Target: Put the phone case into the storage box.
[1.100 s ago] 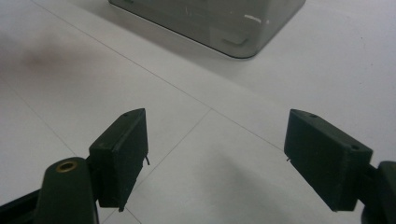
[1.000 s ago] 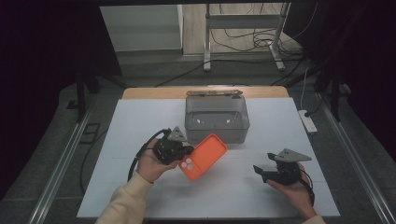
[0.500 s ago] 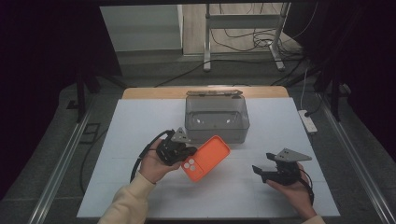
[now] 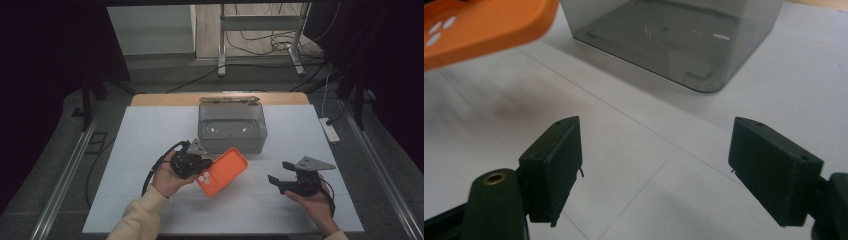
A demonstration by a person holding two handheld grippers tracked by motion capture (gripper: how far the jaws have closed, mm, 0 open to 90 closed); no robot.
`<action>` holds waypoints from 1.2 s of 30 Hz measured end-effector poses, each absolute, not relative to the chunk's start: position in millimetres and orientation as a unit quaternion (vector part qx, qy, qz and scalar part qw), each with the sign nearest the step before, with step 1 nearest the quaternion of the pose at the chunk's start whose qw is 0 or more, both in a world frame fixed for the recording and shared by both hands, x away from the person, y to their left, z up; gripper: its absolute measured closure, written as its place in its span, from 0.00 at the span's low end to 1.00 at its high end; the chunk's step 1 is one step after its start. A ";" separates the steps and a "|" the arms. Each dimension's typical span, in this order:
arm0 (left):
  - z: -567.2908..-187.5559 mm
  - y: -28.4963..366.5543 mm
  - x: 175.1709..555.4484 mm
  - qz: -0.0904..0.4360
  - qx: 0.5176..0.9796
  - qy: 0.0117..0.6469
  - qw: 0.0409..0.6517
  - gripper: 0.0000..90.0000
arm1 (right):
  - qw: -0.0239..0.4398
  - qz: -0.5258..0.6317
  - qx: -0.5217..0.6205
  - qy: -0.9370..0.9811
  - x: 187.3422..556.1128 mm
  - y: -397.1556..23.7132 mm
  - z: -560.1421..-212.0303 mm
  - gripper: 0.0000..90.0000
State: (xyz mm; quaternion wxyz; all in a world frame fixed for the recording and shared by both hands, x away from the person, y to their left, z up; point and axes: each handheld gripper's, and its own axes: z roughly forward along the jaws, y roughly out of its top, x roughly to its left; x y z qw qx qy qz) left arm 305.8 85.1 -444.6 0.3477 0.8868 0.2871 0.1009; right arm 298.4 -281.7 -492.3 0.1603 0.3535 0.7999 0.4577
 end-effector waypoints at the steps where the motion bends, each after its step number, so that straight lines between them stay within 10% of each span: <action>1: -444.6 84.8 305.6 0.101 0.887 0.287 0.348 0.99 | 0.159 0.458 0.354 0.800 298.5 -280.7 -491.5 0.24; 36: -444.4 77.2 298.6 0.111 0.887 0.271 0.357 0.99 | 0.087 0.477 0.297 0.823 306.7 -230.1 -465.4 0.24</action>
